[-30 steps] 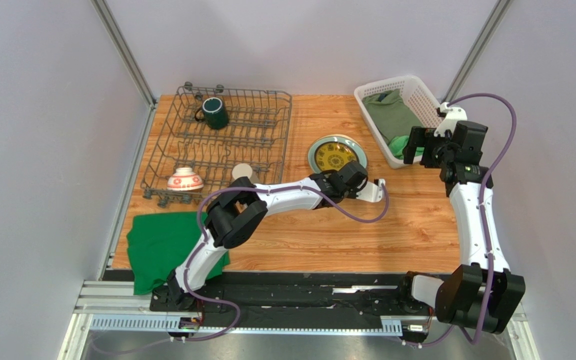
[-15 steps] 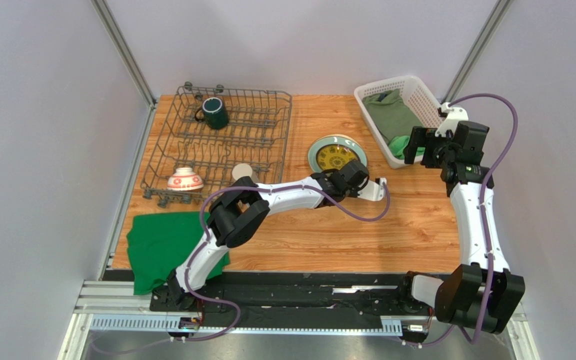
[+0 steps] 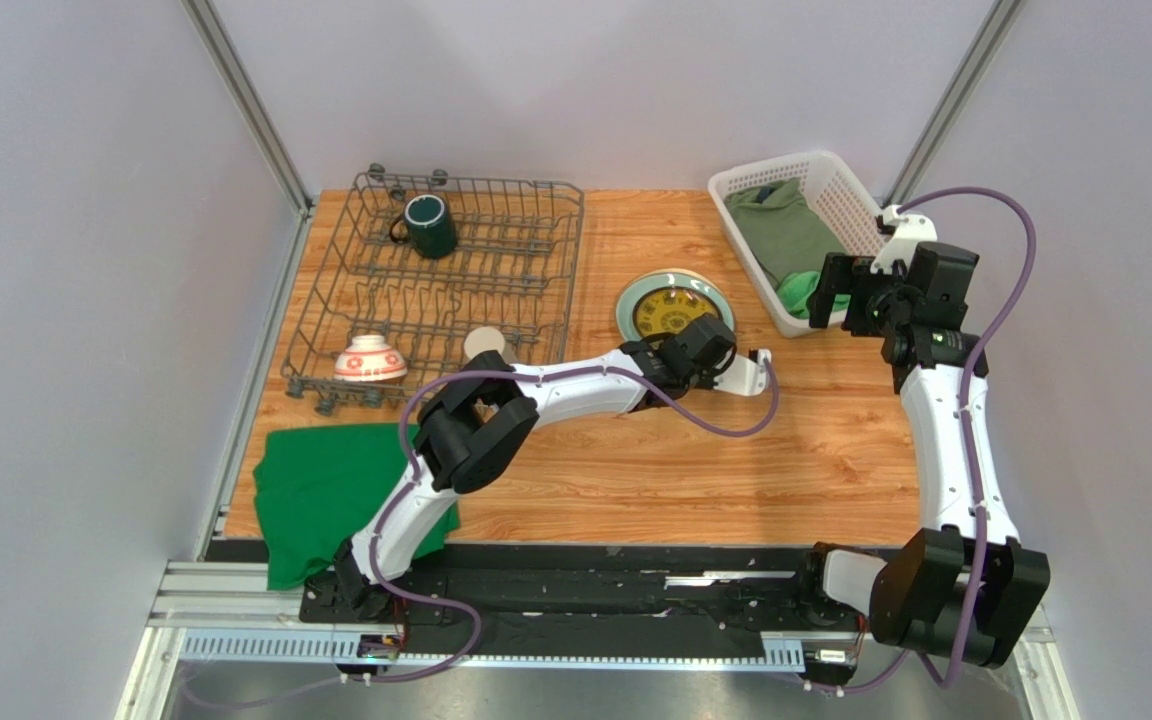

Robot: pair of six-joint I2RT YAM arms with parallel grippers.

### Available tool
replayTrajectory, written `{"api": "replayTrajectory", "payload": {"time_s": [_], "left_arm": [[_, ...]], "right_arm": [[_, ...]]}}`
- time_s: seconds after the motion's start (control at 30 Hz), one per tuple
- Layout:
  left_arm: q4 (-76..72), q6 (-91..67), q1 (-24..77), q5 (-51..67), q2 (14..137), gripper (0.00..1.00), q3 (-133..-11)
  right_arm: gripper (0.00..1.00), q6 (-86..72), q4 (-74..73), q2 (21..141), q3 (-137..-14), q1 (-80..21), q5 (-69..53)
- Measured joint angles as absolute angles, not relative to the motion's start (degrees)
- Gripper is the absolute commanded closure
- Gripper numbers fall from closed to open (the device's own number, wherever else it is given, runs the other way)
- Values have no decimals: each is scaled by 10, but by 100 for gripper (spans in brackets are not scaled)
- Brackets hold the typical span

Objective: Unload the mixed dishes from the dish rack
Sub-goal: Place the plate at the center of the board.

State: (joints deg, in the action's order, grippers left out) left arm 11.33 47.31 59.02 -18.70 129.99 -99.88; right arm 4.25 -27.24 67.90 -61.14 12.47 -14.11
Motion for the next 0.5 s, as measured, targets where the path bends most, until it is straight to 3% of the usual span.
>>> {"api": "replayTrajectory", "payload": {"time_s": [0.23, 0.33, 0.5], "left_arm": [[114, 473, 588, -200, 1300, 45, -999], [117, 473, 587, -208, 1300, 26, -1002], [110, 467, 582, -234, 1300, 24, -1012]], "right_arm": [[1, 43, -272, 679, -611, 125, -143], [1, 43, -272, 679, -611, 125, -145], [1, 43, -272, 679, -611, 126, -147]]}}
